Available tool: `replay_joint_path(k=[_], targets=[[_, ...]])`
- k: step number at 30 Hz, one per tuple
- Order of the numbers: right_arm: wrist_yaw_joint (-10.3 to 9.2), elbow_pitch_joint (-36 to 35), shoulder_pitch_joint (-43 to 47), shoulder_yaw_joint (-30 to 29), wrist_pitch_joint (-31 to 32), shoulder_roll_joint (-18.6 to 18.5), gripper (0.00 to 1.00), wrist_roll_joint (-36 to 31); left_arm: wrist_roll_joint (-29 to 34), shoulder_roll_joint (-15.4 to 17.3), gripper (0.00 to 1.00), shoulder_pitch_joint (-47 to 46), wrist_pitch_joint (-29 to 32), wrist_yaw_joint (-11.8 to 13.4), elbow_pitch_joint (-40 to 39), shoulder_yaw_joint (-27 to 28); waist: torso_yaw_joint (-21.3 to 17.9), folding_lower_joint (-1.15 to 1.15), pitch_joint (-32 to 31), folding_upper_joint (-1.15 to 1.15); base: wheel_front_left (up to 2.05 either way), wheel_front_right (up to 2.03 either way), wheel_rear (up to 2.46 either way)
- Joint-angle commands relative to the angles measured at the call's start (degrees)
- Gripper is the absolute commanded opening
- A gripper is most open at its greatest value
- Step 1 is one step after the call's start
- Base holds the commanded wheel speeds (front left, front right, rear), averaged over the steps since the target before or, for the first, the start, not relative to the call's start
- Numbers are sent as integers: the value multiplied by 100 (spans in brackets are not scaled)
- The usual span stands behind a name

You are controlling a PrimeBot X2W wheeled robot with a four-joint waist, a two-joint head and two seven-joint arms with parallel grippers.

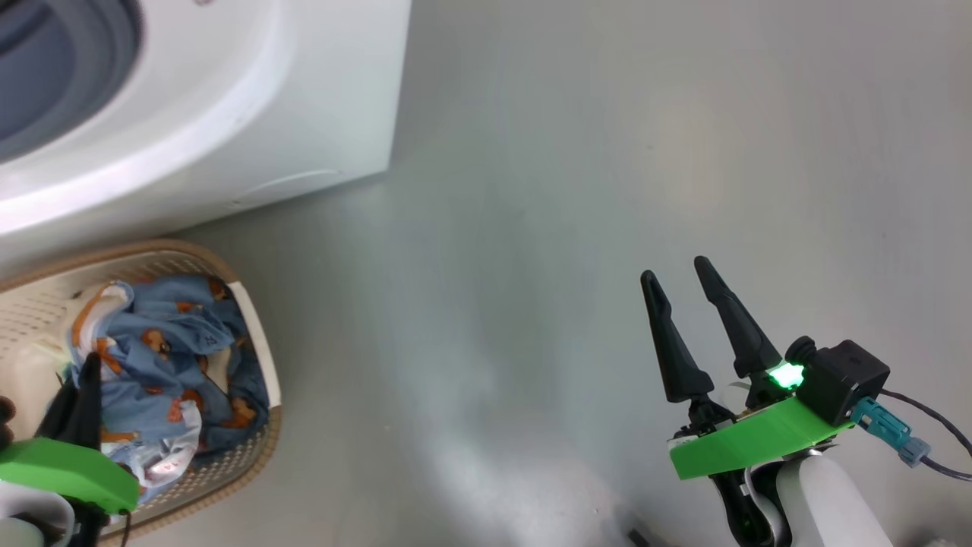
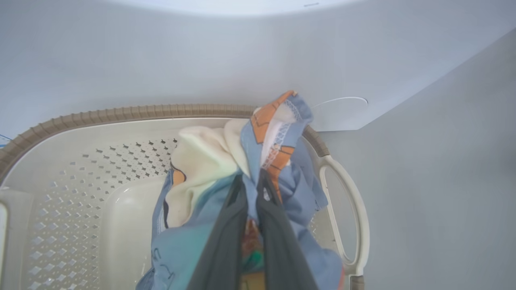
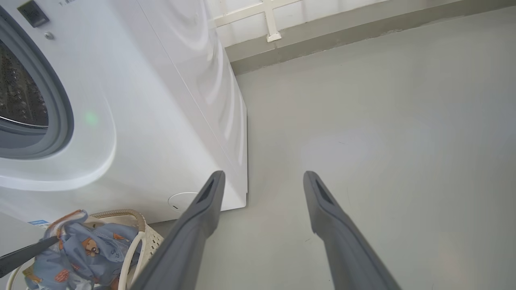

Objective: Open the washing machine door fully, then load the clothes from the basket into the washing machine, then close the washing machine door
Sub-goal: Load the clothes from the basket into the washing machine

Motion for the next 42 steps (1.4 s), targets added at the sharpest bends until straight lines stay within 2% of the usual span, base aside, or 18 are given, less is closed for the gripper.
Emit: replay_joint_path(k=[1,17,42], targets=[[9,-90,74,103,-69,-43,100,-65,67,142,0,149,-37,-14,-162,234,212,1,-281,0,0,0,0],[9,261,191,13,-69,-43,100,-237,547,-494,0,641,-37,-14,-1241,757,504,1,-1228,0,0,0,0],[9,595,547,-170,-69,-43,100,-417,1307,-1187,0,1629,-37,-14,-2932,1480,706,1,-2590,0,0,0,0]])
